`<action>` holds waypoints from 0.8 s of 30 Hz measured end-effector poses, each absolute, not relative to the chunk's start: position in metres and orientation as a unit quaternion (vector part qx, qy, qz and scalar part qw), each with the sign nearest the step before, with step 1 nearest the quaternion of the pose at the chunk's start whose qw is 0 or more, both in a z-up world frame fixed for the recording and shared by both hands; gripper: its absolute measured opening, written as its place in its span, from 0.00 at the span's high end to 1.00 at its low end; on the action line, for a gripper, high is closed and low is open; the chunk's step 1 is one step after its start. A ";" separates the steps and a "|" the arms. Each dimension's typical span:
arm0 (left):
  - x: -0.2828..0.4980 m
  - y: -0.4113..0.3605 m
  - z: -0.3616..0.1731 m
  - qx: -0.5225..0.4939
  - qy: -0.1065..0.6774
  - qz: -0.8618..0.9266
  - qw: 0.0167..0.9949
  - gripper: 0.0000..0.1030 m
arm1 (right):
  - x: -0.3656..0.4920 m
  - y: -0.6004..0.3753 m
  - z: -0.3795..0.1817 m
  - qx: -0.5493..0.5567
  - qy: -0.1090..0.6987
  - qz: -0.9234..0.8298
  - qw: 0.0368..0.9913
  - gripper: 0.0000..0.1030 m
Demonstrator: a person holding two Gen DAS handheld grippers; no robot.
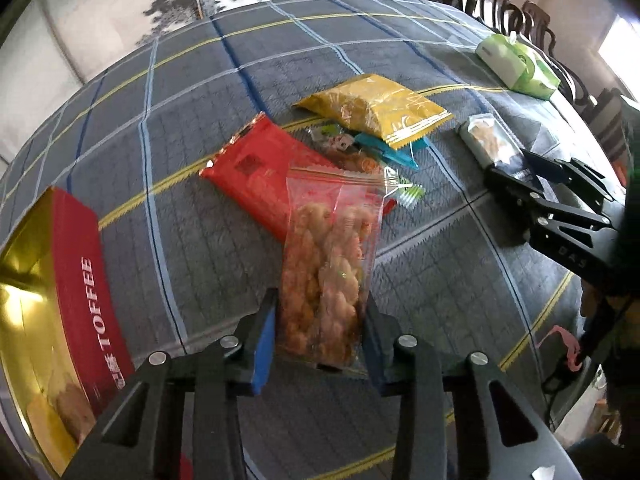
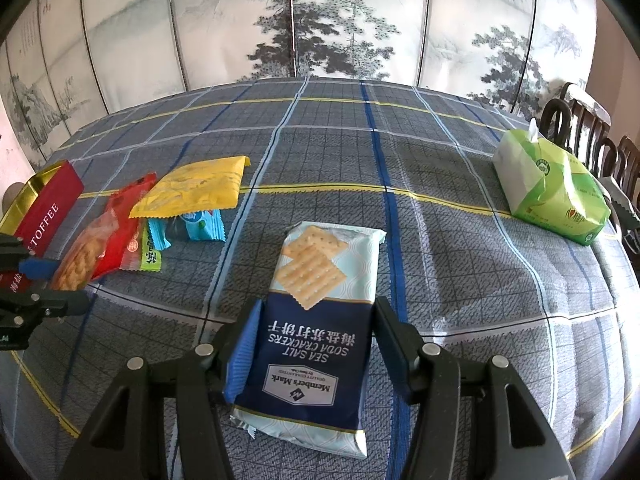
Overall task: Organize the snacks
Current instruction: 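Carry the orange twist bag into the gold tin with the left tool and release it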
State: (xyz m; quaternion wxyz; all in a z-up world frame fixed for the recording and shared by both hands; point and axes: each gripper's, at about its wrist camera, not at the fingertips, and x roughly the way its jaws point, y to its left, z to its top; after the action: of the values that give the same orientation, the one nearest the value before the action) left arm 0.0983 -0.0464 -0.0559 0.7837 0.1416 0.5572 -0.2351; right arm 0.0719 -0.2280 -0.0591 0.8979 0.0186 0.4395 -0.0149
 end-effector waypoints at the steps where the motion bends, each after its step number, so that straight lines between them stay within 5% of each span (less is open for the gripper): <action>1: 0.096 -0.045 -0.056 0.140 0.557 -0.232 0.785 0.67 | 0.072 -0.227 -0.059 0.018 0.439 -0.015 0.898 0.44; 24: 0.075 -0.015 -0.020 0.088 0.544 -0.194 0.812 0.68 | 0.071 -0.226 -0.059 0.015 0.439 -0.019 0.898 0.46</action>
State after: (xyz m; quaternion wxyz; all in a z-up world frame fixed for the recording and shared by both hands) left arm 0.0748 -0.0151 -0.0202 0.8117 0.0882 0.5439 -0.1936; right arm 0.0706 -0.2258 -0.0589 0.8982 0.0150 0.4390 -0.0187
